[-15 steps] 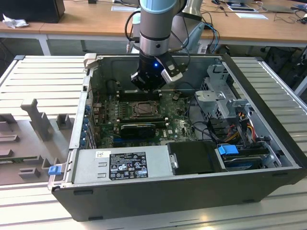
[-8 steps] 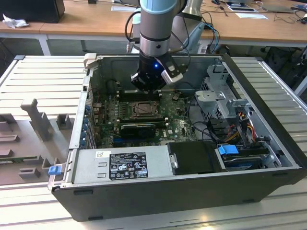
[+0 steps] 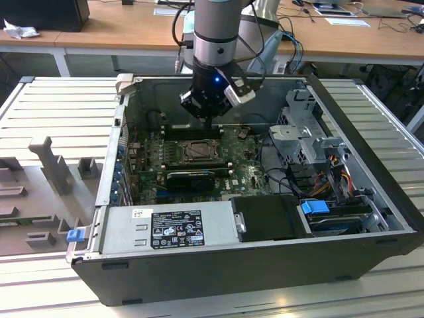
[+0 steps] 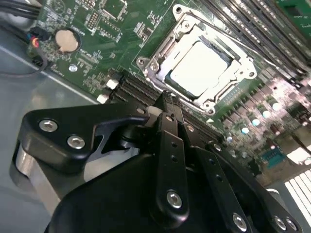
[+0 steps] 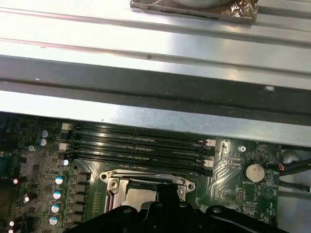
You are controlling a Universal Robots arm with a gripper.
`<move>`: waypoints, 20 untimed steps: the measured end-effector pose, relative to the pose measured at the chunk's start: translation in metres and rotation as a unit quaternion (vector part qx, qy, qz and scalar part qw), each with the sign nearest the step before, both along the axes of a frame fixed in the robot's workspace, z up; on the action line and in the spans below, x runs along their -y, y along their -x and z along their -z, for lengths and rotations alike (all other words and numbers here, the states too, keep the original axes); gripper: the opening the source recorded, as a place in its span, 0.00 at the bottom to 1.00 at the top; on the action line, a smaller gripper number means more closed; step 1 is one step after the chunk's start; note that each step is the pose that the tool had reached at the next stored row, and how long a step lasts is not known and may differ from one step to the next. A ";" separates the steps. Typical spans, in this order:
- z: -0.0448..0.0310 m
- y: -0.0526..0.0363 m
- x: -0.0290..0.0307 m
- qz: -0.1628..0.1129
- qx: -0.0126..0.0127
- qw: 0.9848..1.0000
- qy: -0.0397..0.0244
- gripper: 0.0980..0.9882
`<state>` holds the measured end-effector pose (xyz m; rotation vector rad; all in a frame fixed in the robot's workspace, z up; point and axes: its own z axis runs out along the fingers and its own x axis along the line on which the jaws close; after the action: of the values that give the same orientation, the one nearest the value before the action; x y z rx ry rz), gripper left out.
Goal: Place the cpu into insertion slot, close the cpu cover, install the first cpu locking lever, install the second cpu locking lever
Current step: 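Install the second cpu locking lever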
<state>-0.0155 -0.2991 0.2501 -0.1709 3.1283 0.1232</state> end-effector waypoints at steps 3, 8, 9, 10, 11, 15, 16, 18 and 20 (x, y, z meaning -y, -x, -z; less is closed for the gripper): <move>-0.0019 0.0000 0.0034 0.001 0.000 1.000 0.000 0.01; -0.0018 0.0000 0.0219 0.001 0.000 1.000 0.000 0.01; -0.0017 0.0000 0.0274 0.001 0.000 1.000 0.000 0.01; -0.0014 0.0000 0.0326 0.001 0.000 1.000 0.000 0.01; -0.0004 0.0000 0.0351 0.001 -0.001 1.000 0.000 0.01; 0.0031 0.0001 0.0404 0.006 -0.004 1.000 0.000 0.01; 0.0034 0.0000 0.0427 0.007 -0.005 1.000 0.000 0.01; 0.0036 0.0000 0.0490 0.008 -0.005 1.000 0.000 0.01; 0.0040 0.0001 0.0577 0.008 -0.005 1.000 0.000 0.01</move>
<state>-0.0156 -0.3568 0.2460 -0.1465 3.1382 0.1243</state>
